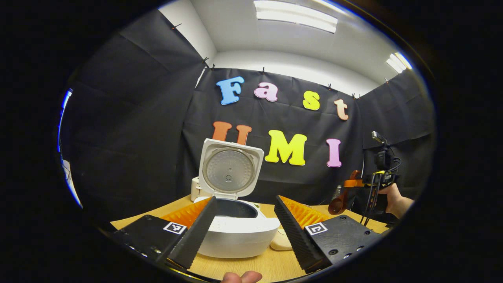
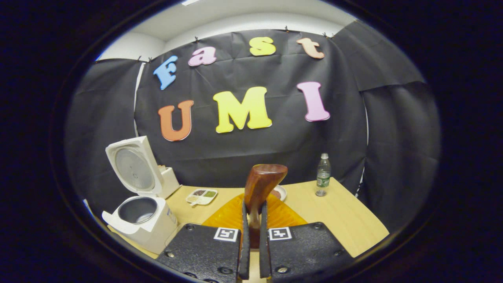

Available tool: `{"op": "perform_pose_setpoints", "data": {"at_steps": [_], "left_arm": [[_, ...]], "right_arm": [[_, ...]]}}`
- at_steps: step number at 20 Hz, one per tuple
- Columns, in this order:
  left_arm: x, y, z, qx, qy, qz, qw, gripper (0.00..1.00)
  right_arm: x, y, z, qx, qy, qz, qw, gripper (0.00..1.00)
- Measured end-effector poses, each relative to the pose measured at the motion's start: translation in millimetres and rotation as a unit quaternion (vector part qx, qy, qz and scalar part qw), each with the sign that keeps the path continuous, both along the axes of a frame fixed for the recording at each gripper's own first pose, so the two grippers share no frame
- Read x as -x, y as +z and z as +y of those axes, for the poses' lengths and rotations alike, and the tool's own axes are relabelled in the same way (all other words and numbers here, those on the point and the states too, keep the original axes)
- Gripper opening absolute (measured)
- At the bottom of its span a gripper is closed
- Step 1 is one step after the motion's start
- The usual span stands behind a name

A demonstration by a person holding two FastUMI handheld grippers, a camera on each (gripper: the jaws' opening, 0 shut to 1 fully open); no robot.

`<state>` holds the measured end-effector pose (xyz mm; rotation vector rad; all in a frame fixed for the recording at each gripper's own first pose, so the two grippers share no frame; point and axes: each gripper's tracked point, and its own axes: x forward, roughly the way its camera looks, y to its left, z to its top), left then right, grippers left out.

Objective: Close the left gripper, press the button to open the rice cooker; take a wooden spoon from the chopstick holder with the right hand, scoop a spoonful of rice and pour it into the rice cooker, then put the wooden spoon back into the chopstick holder.

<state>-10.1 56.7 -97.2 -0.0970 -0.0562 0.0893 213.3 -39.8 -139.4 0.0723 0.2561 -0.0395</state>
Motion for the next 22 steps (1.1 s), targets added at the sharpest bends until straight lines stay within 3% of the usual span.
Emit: {"op": "perform_pose_setpoints", "data": {"at_steps": [6, 10, 14, 16, 22], "left_arm": [[11, -10, -10, -0.073, -0.001, -0.013, 0.997, 0.94], [15, -21, -15, -0.073, -0.013, -0.009, 0.997, 0.94], [16, -25, -12, -0.071, -0.015, -0.004, 0.997, 0.94], [15, -29, -9, -0.067, -0.011, 0.001, 0.998, 0.94], [14, -29, 0, -0.049, -0.004, 0.003, 0.999, 0.94]], "right_arm": [[-27, -63, 48, 0.053, -0.019, 0.033, 0.998, 0.15], [-33, -107, 61, 0.108, -0.032, 0.052, 0.992, 0.15], [-29, -121, 76, 0.186, -0.030, 0.036, 0.981, 0.15], [-26, -131, 89, 0.168, -0.017, 0.045, 0.985, 0.15], [-15, -144, 140, 0.042, 0.033, 0.082, 0.995, 0.15]]}}
